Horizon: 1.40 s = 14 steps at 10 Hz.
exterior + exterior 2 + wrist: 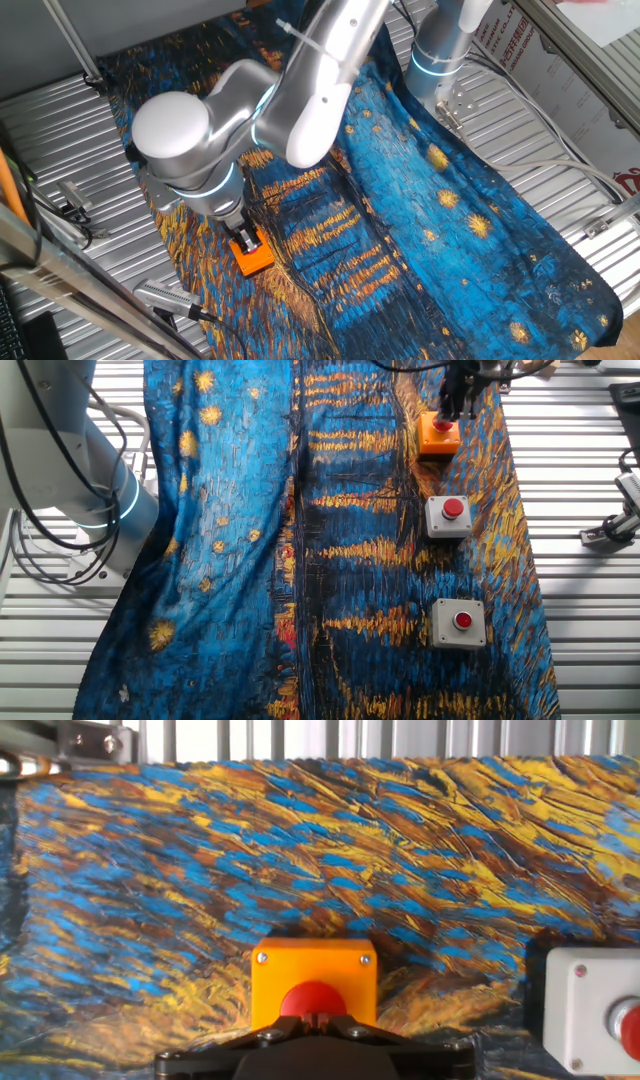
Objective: Press three buttons from left to right in sequence
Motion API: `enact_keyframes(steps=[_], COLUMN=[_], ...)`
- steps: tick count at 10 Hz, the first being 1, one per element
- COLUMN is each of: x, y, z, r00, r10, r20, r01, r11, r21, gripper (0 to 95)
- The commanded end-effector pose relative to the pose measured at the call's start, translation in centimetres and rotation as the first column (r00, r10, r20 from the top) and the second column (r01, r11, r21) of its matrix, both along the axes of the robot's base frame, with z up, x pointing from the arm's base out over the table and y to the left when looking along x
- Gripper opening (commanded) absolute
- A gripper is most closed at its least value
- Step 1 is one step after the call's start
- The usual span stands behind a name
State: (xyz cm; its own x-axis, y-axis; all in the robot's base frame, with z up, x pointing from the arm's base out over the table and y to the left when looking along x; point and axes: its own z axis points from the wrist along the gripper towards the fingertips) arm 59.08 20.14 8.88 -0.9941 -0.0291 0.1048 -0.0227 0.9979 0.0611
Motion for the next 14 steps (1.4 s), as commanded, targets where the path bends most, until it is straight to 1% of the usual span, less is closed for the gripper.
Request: enact_keyframes(steps=[1, 4, 5, 6, 7, 8, 9, 10, 11, 12, 13, 14], x=[-0.1, 0.0, 0.2, 0.3, 0.3, 0.3, 0.3, 0.2, 0.1, -0.5, -1.3, -2.0], y=[0.3, 0.3, 0.4, 0.5, 0.7, 0.9, 1.0, 1.2, 1.3, 1.3, 1.2, 1.1], z=[-0.3, -0.2, 0.5, 1.6, 2.9, 4.4, 5.0, 5.6, 6.2, 7.3, 8.1, 8.7], r00=[1.0, 1.0, 0.999, 0.999, 0.999, 0.998, 0.998, 0.997, 0.997, 0.996, 0.992, 0.99], r10=[-0.012, -0.009, 0.001, 0.0, -0.003, 0.0, 0.003, 0.006, 0.017, 0.043, 0.093, 0.115], r20=[-0.015, -0.024, -0.041, -0.05, -0.051, -0.059, -0.063, -0.071, -0.074, -0.084, -0.085, -0.083], r01=[0.012, 0.009, -0.001, 0.0, 0.003, 0.001, -0.002, -0.004, -0.015, -0.04, -0.089, -0.111], r11=[1.0, 1.0, 1.0, 1.0, 1.0, 1.0, 1.0, 1.0, 0.999, 0.998, 0.995, 0.992], r21=[-0.016, -0.008, -0.007, -0.003, 0.0, 0.008, 0.013, 0.029, 0.033, 0.045, 0.051, 0.059], gripper=[0.0, 0.0, 0.0, 0.0, 0.0, 0.0, 0.0, 0.0, 0.0, 0.0, 0.0, 0.0])
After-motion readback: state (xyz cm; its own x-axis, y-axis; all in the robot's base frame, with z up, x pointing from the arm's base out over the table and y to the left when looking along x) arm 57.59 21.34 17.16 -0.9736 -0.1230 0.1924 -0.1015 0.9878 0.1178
